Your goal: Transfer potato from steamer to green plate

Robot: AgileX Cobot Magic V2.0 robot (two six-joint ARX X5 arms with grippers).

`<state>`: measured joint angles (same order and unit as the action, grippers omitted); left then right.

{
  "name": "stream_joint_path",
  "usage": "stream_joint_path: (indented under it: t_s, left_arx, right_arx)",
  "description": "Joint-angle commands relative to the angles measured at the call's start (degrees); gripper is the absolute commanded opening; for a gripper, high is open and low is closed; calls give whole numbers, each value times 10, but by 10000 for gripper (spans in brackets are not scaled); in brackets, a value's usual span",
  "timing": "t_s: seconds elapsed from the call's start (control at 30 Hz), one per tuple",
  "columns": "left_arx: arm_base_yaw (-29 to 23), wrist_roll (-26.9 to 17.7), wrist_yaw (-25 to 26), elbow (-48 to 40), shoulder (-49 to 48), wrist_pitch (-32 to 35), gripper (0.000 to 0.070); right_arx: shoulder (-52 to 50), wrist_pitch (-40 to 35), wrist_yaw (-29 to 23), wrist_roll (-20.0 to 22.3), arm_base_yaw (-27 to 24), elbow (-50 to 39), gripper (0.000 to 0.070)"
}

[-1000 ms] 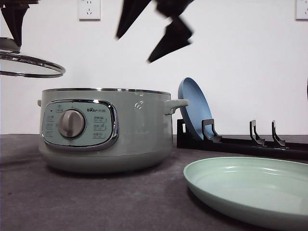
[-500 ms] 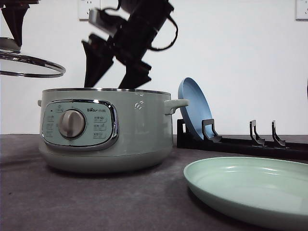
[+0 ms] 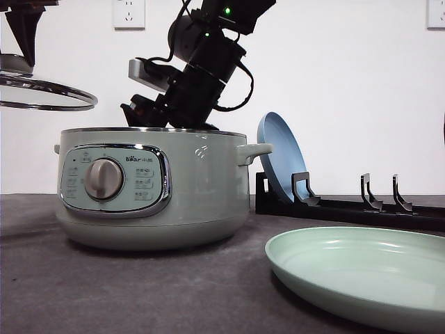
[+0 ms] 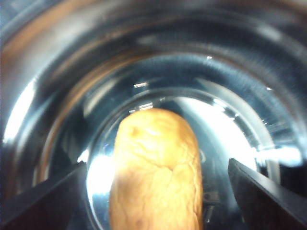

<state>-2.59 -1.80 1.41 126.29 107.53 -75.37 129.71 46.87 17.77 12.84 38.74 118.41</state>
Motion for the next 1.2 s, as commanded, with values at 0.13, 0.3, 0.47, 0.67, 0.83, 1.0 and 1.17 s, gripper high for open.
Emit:
stream_joint_path:
  t_s: [0.13,0.3,0.47,0.67,0.83,1.0,1.17]
  left_arx:
    - [1,6,1,24,-2,17,9]
    - [1,6,1,24,-2,17,9]
    - [1,6,1,24,-2,17,9]
    - [1,6,1,24,-2,17,9]
    - [1,6,1,24,-2,17,9]
    - [1,6,1,24,-2,16,9]
    - [1,6,1,24,-2,16,9]
  right_arx:
    - [30,-1,1,0,5,17,442]
    - [31,-3,0,-8,8,17,237]
    - [30,16,2,-17,9,35,236]
    - [9,91,2,-23,5,133,236]
    - [-47,165,-2,-23,-5,188,236]
    - [-131,269,-21,-23,-19,188,237]
    - [-224,327,-66,-23,-22,147,237]
